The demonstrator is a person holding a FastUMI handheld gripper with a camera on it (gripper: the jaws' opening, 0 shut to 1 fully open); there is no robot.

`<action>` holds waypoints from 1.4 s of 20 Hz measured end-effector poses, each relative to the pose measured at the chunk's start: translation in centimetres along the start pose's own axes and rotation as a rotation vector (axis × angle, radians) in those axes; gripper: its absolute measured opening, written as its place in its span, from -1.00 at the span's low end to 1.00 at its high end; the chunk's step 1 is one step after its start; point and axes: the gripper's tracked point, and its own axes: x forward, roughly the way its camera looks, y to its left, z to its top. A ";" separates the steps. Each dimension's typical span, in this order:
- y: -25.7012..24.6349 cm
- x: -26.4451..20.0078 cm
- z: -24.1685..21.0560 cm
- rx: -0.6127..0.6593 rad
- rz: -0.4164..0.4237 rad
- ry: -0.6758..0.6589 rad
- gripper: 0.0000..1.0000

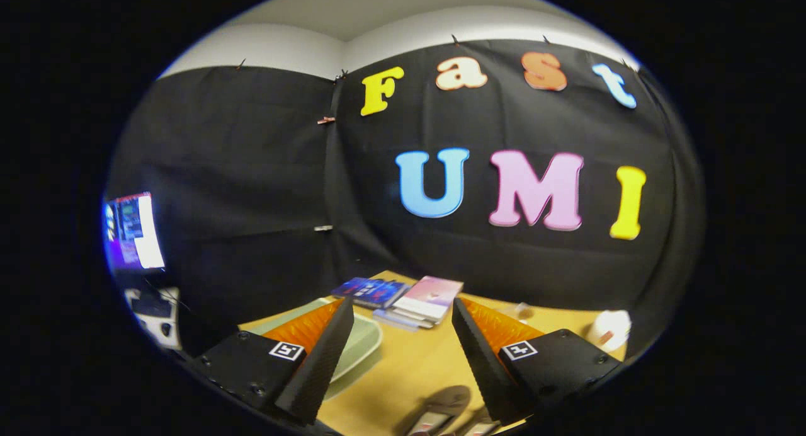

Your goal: Open the storage box then place both shoes into the box .Put the left shoe in first, then the right shoe, with the right side of both shoes facing outward in a uniform manner.

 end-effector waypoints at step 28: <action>9.2 9.3 -23.6 1.268 0.695 0.680 0.92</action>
